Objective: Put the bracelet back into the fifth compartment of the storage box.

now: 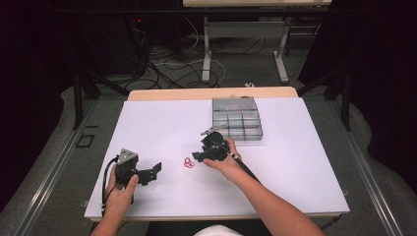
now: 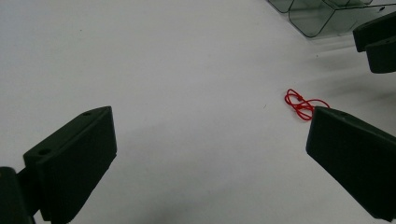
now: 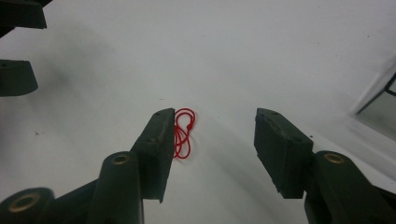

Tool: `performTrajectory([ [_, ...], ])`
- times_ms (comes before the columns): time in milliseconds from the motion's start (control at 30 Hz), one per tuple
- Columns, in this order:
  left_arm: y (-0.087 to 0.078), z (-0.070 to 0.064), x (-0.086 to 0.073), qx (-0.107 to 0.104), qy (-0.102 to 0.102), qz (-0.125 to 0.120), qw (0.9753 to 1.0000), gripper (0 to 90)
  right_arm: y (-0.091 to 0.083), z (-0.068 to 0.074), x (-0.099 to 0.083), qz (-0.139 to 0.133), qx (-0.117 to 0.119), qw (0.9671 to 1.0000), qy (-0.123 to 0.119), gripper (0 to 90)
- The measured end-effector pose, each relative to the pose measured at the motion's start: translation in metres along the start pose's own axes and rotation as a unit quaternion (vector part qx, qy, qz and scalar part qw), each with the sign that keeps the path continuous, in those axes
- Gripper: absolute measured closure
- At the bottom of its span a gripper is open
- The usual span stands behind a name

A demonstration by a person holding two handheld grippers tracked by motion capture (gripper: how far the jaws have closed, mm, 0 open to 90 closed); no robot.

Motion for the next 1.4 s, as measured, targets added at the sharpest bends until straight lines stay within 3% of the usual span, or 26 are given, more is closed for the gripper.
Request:
performTrajectory([
  [133,0.0,0.001,0.0,0.0,-0.001,0.0,1.0,1.8,0.005,0.001,0.001,0.014,0.003,0.9999,-0.009,54.3],
  [167,0.0,0.001,0.0,0.001,-0.002,-0.001,1.0,1.9,0.008,0.003,0.003,0.003,0.007,1.0,-0.004,55.0],
  [200,0.0,0.001,0.0,0.001,-0.003,-0.002,1.0,1.9,0.008,0.003,0.001,0.025,0.001,0.9997,-0.008,55.6],
  [233,-0.001,0.001,0.0,0.0,-0.003,-0.001,1.0,1.9,0.011,0.004,0.003,0.014,0.002,0.9999,-0.009,56.3],
  [300,-0.001,0.001,-0.001,0.0,-0.003,0.0,1.0,1.9,0.013,0.005,0.001,0.033,0.003,0.9994,-0.011,57.7],
  [333,-0.001,0.001,-0.001,0.0,-0.002,0.0,1.0,1.9,0.016,0.005,0.003,0.018,0.005,0.9998,-0.008,58.2],
  [400,-0.001,0.001,0.0,0.0,-0.004,-0.002,1.0,1.9,0.017,0.005,0.001,0.039,0.006,0.9992,-0.005,59.9],
  [533,-0.001,0.002,-0.001,0.001,-0.001,0.0,1.0,2.0,0.022,0.005,0.001,0.047,0.017,0.9988,0.0,63.1],
  [600,-0.001,0.002,-0.001,0.0,-0.001,0.0,1.0,2.1,0.026,0.006,0.002,0.034,0.023,0.9992,0.002,64.4],
  [633,-0.001,0.002,-0.001,0.0,-0.001,0.0,1.0,2.2,0.025,0.006,0.0,0.052,0.021,0.9984,0.002,64.9],
  [767,-0.001,0.001,-0.001,-0.001,-0.002,0.001,1.0,2.4,0.032,0.007,0.001,0.042,0.027,0.9987,0.008,66.9],
  [800,0.0,0.001,0.0,0.0,-0.001,0.0,1.0,2.4,0.03,0.006,-0.002,0.065,0.025,0.9975,0.004,67.3],
  [867,0.0,0.001,-0.001,0.0,0.001,0.001,1.0,2.5,0.033,0.006,-0.002,0.064,0.026,0.9976,0.002,68.4],
  [900,0.0,0.001,-0.001,0.0,0.001,0.002,1.0,2.6,0.036,0.007,-0.001,0.049,0.031,0.9983,0.009,68.6],
  [933,0.0,0.001,-0.001,0.0,0.001,0.002,1.0,2.6,0.035,0.007,-0.003,0.07,0.03,0.9971,0.008,68.9],
  [1033,0.0,0.001,-0.001,-0.001,0.001,0.003,1.0,2.6,0.039,0.004,-0.003,0.063,0.031,0.9975,0.005,70.6],
  [1067,0.0,0.001,-0.001,0.0,0.001,0.002,1.0,2.7,0.039,0.005,-0.005,0.076,0.034,0.9965,0.008,70.9],
  [1167,0.0,0.001,-0.001,-0.001,0.002,0.002,1.0,2.9,0.04,0.005,-0.006,0.083,0.036,0.9957,0.018,71.9],
  [1200,0.0,0.001,-0.001,-0.001,0.002,0.002,1.0,2.9,0.043,0.004,-0.005,0.074,0.038,0.9965,0.009,72.3],
  [1267,0.0,0.001,-0.001,-0.002,0.001,0.004,1.0,3.2,0.042,0.005,-0.007,0.089,0.038,0.9951,0.018,73.0],
  [1333,0.0,0.001,-0.001,-0.002,0.001,0.005,1.0,3.5,0.043,0.003,-0.007,0.087,0.033,0.9956,0.004,74.0],
  [1400,0.0,0.001,-0.001,-0.002,0.001,0.005,1.0,3.8,0.043,0.004,-0.007,0.087,0.035,0.9954,0.014,75.0],
])
Point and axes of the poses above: each handheld gripper's, and its own axes: y roughly forward along the jaws, x roughly out of its top, z roughly to its left, the point moved 8 cm from there along y, roughly forward along the jaws, and after that the axes turned 11 degrees about z, right-handed, at the moved point
